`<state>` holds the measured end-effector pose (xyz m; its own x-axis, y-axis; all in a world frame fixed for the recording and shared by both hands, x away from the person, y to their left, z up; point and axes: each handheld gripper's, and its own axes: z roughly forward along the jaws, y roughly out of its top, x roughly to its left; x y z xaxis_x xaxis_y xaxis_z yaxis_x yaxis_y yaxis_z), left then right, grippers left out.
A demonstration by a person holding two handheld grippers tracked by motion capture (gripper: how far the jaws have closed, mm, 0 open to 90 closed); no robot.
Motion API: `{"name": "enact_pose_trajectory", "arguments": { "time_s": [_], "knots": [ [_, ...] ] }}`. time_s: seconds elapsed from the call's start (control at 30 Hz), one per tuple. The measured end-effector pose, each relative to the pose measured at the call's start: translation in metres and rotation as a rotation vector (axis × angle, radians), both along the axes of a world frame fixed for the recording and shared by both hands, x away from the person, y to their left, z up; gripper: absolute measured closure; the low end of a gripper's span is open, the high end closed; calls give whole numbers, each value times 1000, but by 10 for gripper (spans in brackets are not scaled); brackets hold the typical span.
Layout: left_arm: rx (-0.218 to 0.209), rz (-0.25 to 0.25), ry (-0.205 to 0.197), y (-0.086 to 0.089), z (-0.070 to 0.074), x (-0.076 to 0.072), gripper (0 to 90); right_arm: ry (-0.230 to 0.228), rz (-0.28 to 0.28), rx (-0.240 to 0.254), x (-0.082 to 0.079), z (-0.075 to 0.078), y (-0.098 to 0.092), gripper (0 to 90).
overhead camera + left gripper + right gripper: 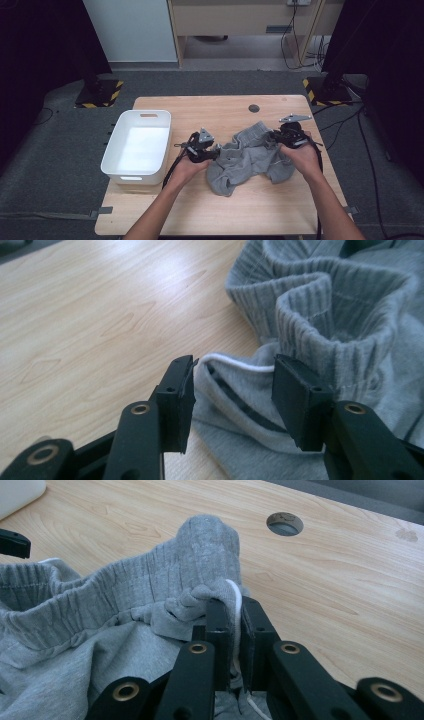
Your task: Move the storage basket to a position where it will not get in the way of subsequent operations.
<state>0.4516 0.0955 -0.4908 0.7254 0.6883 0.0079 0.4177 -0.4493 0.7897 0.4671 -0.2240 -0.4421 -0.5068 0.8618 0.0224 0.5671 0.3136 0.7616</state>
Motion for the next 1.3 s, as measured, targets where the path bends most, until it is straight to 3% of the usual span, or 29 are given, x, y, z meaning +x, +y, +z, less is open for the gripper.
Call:
{"name": "enact_pose_trajectory", "arguments": {
  "time_s": [0.23, 0.4, 0.57, 0.67, 0.8, 0.9, 1.13, 1.3],
  "knots": [
    [-10, -40, 11, -11, -4, 0, 435, 4, 3, 2, 0, 0, 1, 845],
    [-7, -34, 21, -19, -12, 4, 349, 12, 4, 3, -1, -1, 1, 845],
    [-14, -29, 22, -22, -15, 7, 342, 10, 9, 5, -1, -2, 2, 845],
    [-21, -19, 43, -22, -18, 10, 331, 11, 11, 6, -1, -2, 2, 844],
    [1, -60, 46, -25, -20, 7, 421, 12, 12, 8, -1, -2, 3, 844],
    [5, -83, 48, -28, -19, 4, 538, 11, 11, 9, -2, -2, 2, 844],
    [27, -78, 62, -31, -22, 0, 751, 9, 9, 10, -3, -2, 0, 846],
    [33, -61, 73, -29, -20, -1, 814, 4, 11, 10, -4, -2, -2, 849]
  ]
}}
